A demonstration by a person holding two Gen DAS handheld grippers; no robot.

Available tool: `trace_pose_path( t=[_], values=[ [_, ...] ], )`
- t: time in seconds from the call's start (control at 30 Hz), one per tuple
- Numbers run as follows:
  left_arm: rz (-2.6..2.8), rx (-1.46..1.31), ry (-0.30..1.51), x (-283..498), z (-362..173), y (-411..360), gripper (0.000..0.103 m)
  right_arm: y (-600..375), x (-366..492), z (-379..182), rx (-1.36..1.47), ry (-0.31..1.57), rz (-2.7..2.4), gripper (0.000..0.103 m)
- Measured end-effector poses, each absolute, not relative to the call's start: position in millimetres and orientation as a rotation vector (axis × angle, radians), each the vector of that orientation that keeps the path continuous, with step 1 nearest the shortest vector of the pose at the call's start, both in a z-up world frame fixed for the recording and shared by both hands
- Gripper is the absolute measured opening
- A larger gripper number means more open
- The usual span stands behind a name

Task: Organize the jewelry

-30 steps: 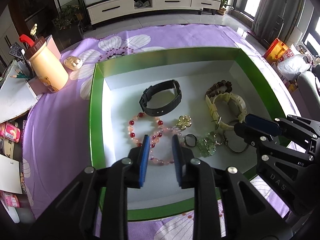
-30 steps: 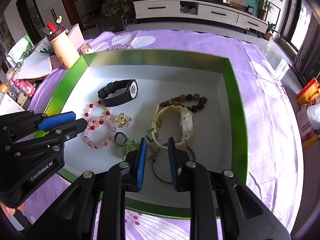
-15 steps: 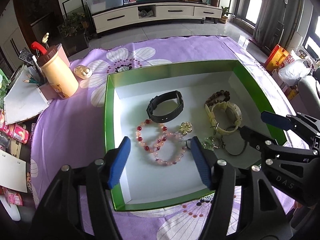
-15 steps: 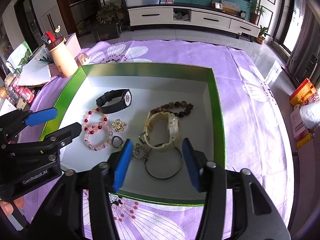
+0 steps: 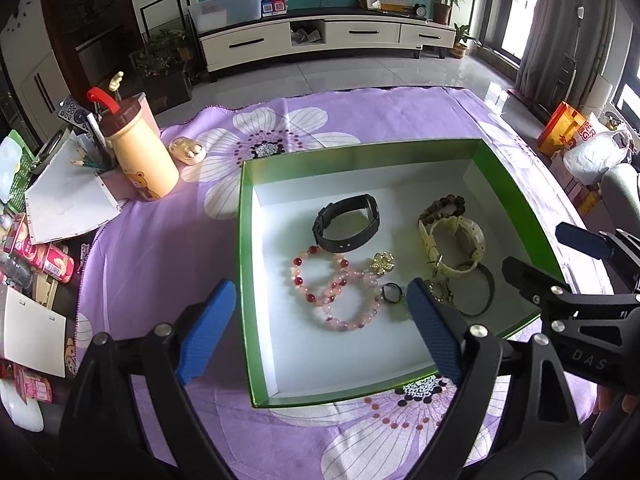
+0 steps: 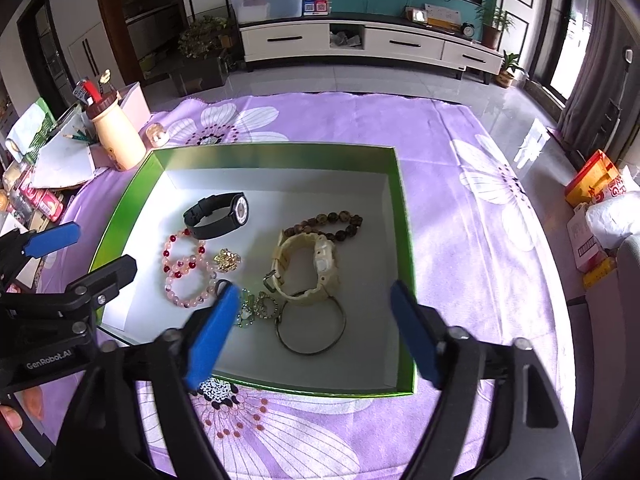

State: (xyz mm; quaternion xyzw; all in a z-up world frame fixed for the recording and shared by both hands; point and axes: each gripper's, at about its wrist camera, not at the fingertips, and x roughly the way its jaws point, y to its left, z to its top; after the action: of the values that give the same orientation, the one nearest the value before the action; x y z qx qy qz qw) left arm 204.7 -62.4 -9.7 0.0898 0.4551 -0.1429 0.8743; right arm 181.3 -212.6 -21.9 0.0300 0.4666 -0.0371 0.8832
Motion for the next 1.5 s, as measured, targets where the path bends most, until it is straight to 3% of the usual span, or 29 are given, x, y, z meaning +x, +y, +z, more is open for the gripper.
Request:
trace_pose_path(
  t=[0.33, 0.53, 1.5],
  values=[
    [-0.272, 0.187, 0.931, 195, 6, -57, 0.098, -220, 171, -8, 0.084, 0.953, -0.101, 0.092],
    [-0.256, 0.188, 0.913, 187, 16, -57, 0.101, -220, 165, -1, 0.070, 0.958, -0.106, 0.102],
    [-0.192, 0.150, 0.953, 181, 49, -44, 0.101, -212, 148, 36, -0.005, 0.955, -0.112, 0.102]
  ],
)
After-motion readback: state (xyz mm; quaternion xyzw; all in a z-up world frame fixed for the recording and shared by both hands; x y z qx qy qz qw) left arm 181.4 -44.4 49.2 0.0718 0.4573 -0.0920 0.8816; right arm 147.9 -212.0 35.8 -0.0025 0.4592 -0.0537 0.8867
